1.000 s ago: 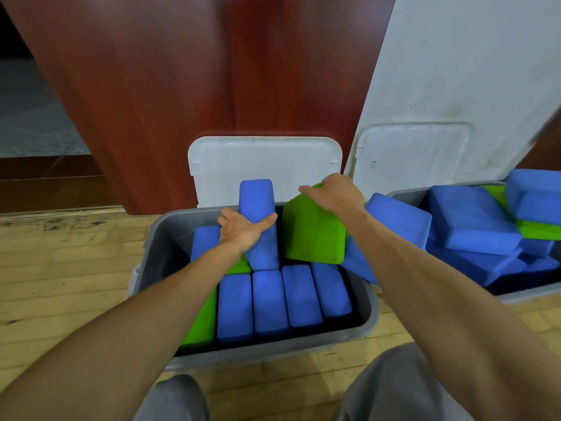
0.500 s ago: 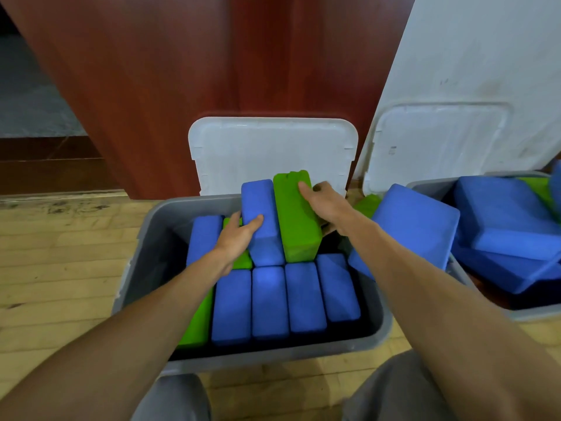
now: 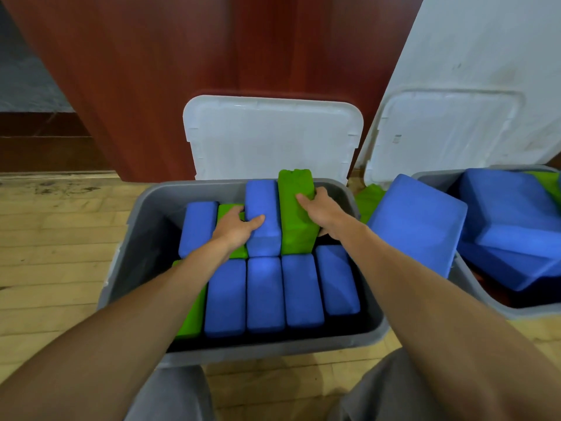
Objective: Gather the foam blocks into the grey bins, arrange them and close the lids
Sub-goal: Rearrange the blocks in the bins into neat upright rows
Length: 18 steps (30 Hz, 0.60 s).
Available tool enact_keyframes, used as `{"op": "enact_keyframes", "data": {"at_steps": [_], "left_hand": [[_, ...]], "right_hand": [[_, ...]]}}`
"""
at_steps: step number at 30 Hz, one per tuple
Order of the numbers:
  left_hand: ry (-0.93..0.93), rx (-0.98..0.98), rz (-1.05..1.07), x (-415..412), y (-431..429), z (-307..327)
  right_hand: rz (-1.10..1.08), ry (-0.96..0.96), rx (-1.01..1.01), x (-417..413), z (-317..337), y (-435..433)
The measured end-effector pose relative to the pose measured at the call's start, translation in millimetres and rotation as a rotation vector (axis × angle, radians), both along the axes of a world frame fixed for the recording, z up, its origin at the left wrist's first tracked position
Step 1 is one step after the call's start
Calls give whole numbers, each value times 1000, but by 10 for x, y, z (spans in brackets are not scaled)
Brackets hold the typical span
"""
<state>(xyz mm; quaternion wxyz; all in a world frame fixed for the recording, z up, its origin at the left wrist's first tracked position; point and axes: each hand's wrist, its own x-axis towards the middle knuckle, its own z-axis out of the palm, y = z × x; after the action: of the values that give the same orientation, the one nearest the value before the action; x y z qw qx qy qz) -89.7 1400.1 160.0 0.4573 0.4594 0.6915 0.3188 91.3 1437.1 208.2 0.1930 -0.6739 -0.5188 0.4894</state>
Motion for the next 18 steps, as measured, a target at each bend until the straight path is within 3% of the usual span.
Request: {"op": "enact_keyframes", "data": {"at_steps": [4, 6, 12, 18], "left_hand": [[178, -55, -4, -9, 31, -127], [268, -47, -22, -31, 20, -231], [472, 128, -182, -47, -60, -476], [622, 112, -299, -35, -54, -481]], "right_hand": [[78, -415, 293, -98, -123, -25], [164, -484, 353, -126, -137, -28], [593, -642, 226, 78, -18, 85], [612, -876, 288, 1, -343, 80]]}}
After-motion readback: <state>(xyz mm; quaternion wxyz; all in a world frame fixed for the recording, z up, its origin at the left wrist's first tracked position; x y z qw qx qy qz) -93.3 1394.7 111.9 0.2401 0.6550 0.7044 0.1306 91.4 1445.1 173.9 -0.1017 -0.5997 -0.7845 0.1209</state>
